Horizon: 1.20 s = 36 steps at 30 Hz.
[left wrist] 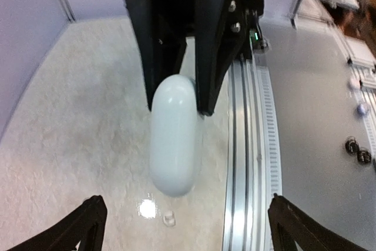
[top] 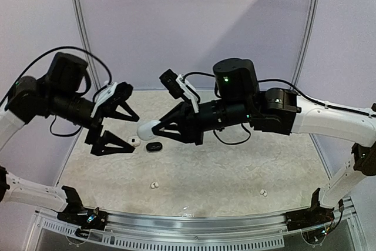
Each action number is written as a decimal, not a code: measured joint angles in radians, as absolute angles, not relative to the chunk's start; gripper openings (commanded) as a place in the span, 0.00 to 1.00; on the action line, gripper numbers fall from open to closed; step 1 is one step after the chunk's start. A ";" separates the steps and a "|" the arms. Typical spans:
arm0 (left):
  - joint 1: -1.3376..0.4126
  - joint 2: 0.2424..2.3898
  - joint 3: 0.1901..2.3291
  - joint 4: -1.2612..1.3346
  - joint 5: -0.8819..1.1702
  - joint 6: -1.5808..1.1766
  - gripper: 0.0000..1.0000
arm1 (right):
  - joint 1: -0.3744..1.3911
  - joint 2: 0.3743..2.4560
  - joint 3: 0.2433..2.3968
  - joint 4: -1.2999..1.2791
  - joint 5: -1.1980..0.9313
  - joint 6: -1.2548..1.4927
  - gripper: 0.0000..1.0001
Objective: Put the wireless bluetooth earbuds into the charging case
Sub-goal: Pass from the left arm to the right, then pass from the right arm to the left
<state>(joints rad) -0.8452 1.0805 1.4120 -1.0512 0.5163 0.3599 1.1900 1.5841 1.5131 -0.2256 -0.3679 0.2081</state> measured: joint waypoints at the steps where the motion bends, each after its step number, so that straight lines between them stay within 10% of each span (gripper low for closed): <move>1: -0.833 1.005 1.331 -0.979 0.518 0.331 0.99 | 1.190 1.562 1.483 -0.205 -0.361 0.213 0.00; 9: -0.817 0.759 1.036 -0.440 0.627 0.010 0.65 | 1.190 1.377 1.328 0.095 -0.334 0.239 0.00; 36: -0.878 0.876 0.949 0.161 0.663 -0.368 0.34 | 1.201 1.436 1.351 0.282 -0.348 0.224 0.00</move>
<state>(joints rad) -0.8783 0.8761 0.9485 0.1612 0.6628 -0.3676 1.2015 1.4357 1.3514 0.2825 -0.3481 0.2237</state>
